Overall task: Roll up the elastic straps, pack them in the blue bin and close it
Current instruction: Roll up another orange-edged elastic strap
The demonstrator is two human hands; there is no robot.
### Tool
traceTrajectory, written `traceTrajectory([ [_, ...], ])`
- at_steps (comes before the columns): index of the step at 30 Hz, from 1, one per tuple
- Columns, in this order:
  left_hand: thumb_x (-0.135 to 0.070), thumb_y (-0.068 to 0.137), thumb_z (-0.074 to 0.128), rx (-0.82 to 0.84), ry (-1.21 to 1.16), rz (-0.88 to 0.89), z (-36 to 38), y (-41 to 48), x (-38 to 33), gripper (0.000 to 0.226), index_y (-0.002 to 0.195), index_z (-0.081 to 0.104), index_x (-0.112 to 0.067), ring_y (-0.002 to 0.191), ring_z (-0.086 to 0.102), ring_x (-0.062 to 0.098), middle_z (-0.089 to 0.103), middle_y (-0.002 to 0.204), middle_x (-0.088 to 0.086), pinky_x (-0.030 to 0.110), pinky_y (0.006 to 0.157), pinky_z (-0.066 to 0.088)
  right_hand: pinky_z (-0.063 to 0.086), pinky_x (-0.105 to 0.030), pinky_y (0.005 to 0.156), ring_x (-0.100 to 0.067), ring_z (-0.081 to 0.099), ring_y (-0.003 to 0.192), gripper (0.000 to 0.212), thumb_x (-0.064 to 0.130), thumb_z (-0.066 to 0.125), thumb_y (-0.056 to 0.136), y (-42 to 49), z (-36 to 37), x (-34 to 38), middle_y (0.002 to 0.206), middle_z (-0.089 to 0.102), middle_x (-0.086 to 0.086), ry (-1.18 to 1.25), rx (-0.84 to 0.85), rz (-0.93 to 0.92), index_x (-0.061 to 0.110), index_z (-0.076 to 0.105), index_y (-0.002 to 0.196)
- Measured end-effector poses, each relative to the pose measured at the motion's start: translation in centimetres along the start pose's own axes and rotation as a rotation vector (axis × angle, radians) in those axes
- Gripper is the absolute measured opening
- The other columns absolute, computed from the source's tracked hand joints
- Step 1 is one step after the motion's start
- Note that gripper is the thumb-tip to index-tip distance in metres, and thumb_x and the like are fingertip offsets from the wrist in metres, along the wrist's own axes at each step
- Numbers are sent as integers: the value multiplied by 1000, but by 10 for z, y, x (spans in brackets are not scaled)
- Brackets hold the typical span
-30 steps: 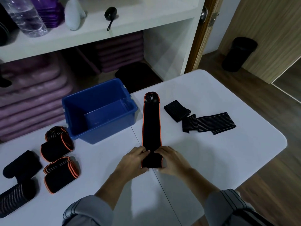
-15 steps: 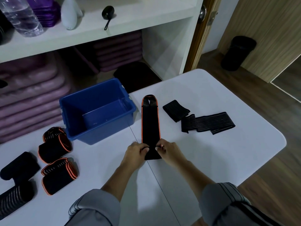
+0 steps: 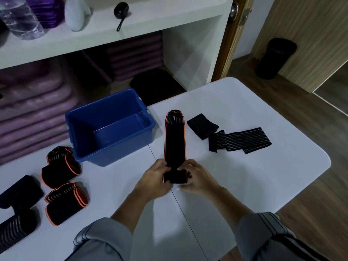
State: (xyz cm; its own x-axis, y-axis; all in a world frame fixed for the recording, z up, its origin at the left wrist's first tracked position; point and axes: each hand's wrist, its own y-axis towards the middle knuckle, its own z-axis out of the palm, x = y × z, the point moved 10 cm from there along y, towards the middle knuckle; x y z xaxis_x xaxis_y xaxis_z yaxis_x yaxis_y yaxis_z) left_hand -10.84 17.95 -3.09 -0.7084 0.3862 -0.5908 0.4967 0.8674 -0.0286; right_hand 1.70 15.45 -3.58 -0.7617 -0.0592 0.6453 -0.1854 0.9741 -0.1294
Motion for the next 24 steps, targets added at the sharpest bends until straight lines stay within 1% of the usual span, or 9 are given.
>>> traceTrajectory([
  [4, -21, 73, 70, 20, 120, 99, 6, -6, -9, 42, 111, 59, -9, 102, 56, 19, 57, 110, 3, 29, 86, 51, 41, -22, 71, -26, 62, 86, 47, 13, 73, 68, 0, 2, 10, 116, 56, -6, -135, 10, -49, 10, 62, 114],
  [8, -28, 80, 59, 38, 78, -11, 3, -7, -2, 28, 102, 63, -10, 99, 53, 19, 58, 99, 2, 26, 80, 45, 42, -21, 70, -18, 59, 81, 40, 20, 62, 77, -4, -7, 13, 99, 63, 1, -86, -9, -37, 18, 58, 117],
  [11, -28, 88, 52, 87, 22, -139, 9, -9, 8, 25, 97, 63, -7, 99, 49, 19, 47, 96, 2, 25, 78, 40, 34, -24, 64, -15, 47, 67, 32, 24, 54, 88, -4, -6, 9, 77, 50, 6, -33, 6, 27, 16, 48, 119],
  [14, -23, 90, 53, 60, -103, -283, 11, -8, 17, 28, 115, 55, -11, 101, 52, 22, 53, 106, 7, 29, 83, 44, 34, -26, 67, -23, 51, 71, 29, 24, 53, 91, 2, -1, 5, 81, 55, -3, -20, 8, 84, 12, 49, 117],
  [16, -23, 89, 56, 7, -140, -309, 6, -6, 18, 33, 120, 47, -14, 97, 55, 23, 56, 107, 7, 30, 79, 45, 38, -26, 71, -27, 58, 86, 29, 24, 53, 92, 7, -2, 1, 98, 61, -10, -28, -16, 131, 12, 53, 118],
  [19, -21, 87, 60, -112, -48, -248, -9, -6, 15, 32, 118, 53, -15, 98, 53, 21, 48, 112, 6, 34, 82, 49, 37, -20, 76, -25, 57, 95, 31, 15, 58, 88, 11, -8, 6, 119, 48, -8, 0, -97, 73, 13, 56, 118],
  [21, -18, 86, 56, -164, 39, -94, -14, -6, -2, 19, 104, 61, -14, 92, 54, 21, 52, 103, 5, 36, 74, 53, 36, -19, 75, -23, 56, 94, 28, 9, 58, 86, 12, -8, 11, 119, 48, -5, -30, -103, 13, 14, 59, 114],
  [23, -24, 83, 50, -180, 69, 24, -12, -8, -11, 21, 91, 66, -12, 85, 56, 19, 59, 93, 3, 36, 68, 54, 38, -20, 73, -25, 60, 91, 25, 10, 58, 86, 9, -8, 12, 114, 53, -6, -59, -100, -19, 13, 63, 110],
  [24, -29, 81, 50, -171, 46, 42, -10, -10, -10, 26, 92, 66, -12, 86, 56, 17, 61, 93, 1, 33, 71, 53, 40, -21, 73, -25, 62, 90, 27, 13, 59, 85, 8, -8, 11, 113, 56, -6, -69, -94, -36, 12, 63, 112],
])
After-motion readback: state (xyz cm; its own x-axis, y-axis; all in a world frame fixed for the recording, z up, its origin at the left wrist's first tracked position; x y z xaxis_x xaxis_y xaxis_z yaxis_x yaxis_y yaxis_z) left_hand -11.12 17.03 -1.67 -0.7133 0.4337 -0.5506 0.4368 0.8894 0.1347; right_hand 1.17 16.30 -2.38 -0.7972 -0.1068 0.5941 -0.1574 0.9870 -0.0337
